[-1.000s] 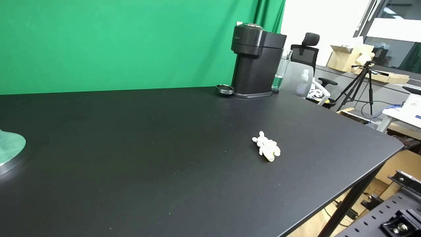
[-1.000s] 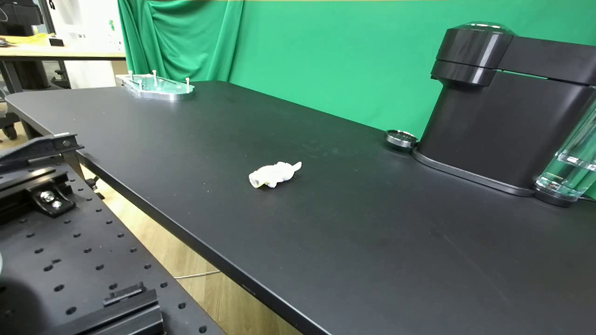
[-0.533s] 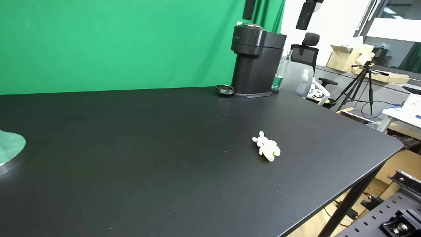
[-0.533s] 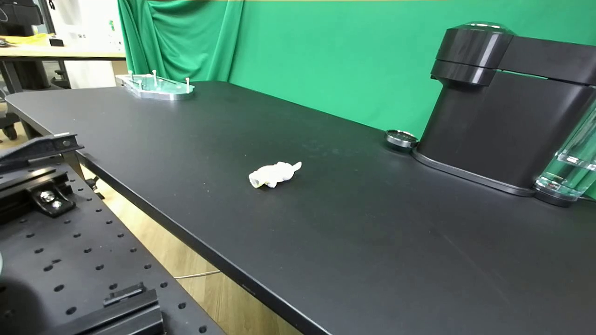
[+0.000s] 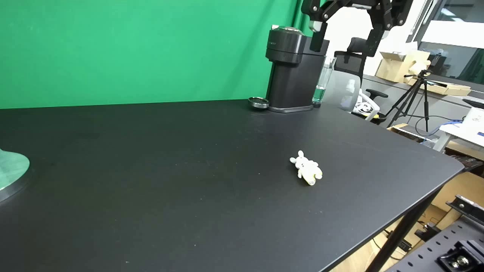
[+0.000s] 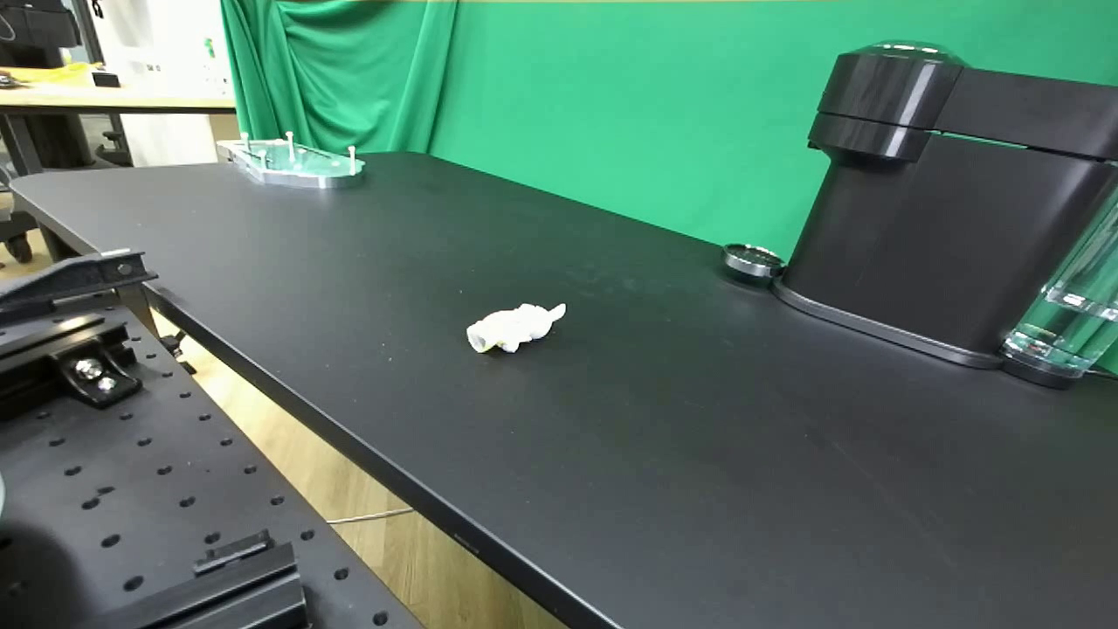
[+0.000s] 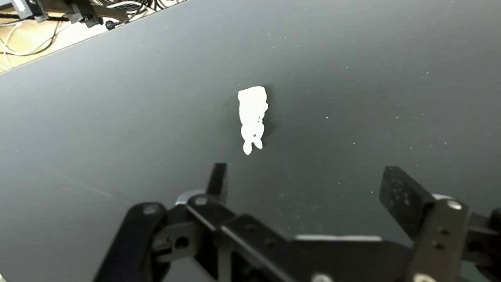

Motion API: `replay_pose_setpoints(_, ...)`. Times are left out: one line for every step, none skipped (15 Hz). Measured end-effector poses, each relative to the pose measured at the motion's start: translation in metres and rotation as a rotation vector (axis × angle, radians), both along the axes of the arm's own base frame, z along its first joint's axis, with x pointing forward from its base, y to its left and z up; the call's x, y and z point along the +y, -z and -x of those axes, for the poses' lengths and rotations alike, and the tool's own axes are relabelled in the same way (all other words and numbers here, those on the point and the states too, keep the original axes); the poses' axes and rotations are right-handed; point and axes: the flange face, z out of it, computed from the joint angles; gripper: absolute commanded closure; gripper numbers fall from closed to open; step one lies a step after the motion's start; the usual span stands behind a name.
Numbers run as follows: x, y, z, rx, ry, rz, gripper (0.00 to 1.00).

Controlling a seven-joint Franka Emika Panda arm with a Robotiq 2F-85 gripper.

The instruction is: Move the white object backward

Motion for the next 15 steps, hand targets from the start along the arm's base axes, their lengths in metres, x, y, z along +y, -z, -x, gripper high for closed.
replay_pose_setpoints(0.000, 0.000, 0.000, 0.001, -0.001, 0.000, 0.00)
replay_pose_setpoints(0.000, 0.001, 0.000, 0.004, 0.000, -0.001, 0.00)
replay_pose_setpoints(-0.001, 0.004, -0.001, 0.010, 0.004, -0.004, 0.00)
replay_pose_setpoints(-0.004, 0.007, -0.002, 0.018, 0.011, -0.010, 0.00)
replay_pose_setpoints(-0.010, 0.013, -0.005, 0.024, 0.019, -0.018, 0.00)
replay_pose_setpoints(-0.016, 0.019, -0.009, 0.022, 0.021, -0.029, 0.00)
replay_pose_setpoints(-0.023, 0.027, -0.014, 0.021, 0.020, -0.043, 0.00)
replay_pose_setpoints(-0.031, 0.037, -0.018, 0.021, 0.017, -0.059, 0.00)
replay_pose_setpoints(-0.039, 0.048, -0.022, 0.024, 0.014, -0.073, 0.00)
replay_pose_setpoints(-0.046, 0.060, -0.026, 0.030, 0.010, -0.089, 0.00)
replay_pose_setpoints(-0.053, 0.072, -0.029, 0.039, 0.006, -0.100, 0.00)
replay_pose_setpoints(-0.059, 0.083, -0.032, 0.051, 0.004, -0.111, 0.00)
replay_pose_setpoints(-0.065, 0.095, -0.035, 0.066, 0.000, -0.118, 0.00)
replay_pose_setpoints(-0.069, 0.106, -0.039, 0.080, -0.003, -0.125, 0.00)
replay_pose_setpoints(-0.073, 0.116, -0.043, 0.098, -0.006, -0.130, 0.00)
